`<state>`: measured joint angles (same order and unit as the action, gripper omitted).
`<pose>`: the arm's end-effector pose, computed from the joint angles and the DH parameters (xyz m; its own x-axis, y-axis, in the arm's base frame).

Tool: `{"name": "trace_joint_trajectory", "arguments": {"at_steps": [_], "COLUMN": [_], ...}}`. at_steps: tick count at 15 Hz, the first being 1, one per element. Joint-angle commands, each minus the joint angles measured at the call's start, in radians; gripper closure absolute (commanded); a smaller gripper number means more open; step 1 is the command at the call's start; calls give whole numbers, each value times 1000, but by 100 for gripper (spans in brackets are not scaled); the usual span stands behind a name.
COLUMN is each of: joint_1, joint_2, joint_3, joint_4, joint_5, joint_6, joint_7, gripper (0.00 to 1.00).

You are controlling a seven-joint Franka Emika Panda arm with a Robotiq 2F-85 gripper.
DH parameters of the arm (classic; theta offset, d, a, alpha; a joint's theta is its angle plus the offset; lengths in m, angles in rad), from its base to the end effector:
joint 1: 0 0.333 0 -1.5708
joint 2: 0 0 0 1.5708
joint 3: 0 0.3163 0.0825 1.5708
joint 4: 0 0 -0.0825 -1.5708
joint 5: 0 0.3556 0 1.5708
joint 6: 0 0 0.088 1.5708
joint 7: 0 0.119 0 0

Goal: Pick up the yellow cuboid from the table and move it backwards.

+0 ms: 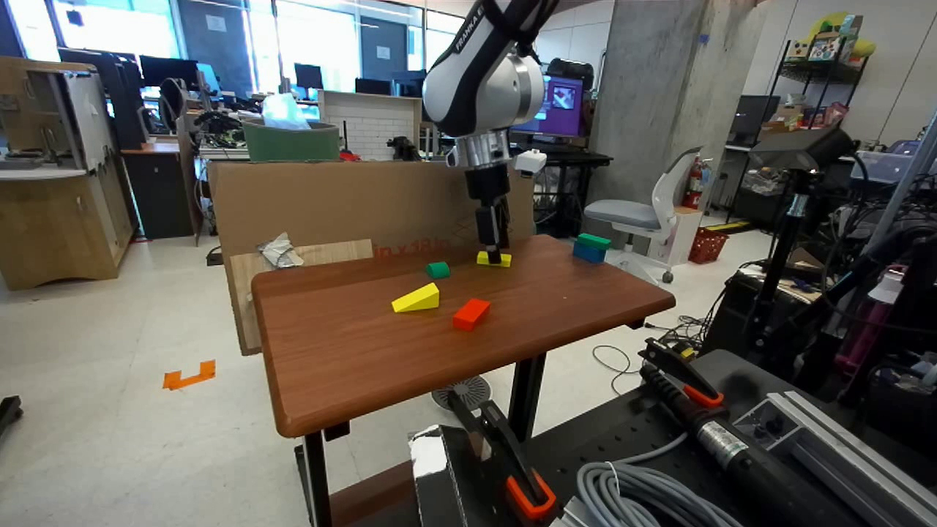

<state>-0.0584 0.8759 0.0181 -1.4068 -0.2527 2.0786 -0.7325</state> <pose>0.6809 -0.0449 0.1693 0.6454 0.7124 -0.2756 0.7388 -0.6738 -0.0114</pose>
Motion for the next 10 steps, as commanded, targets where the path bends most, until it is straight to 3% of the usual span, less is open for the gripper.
{"name": "trace_joint_trajectory", "arguments": {"at_steps": [1, 2, 10], "joint_1": [-1, -1, 16], "joint_2": [86, 96, -24], "joint_3": [-1, -2, -22], "joint_4": [118, 133, 22], "joint_5": [-4, -6, -33], "joint_6": [-67, -73, -63], "joint_7": [-10, -10, 70], "gripper": [13, 26, 88]}}
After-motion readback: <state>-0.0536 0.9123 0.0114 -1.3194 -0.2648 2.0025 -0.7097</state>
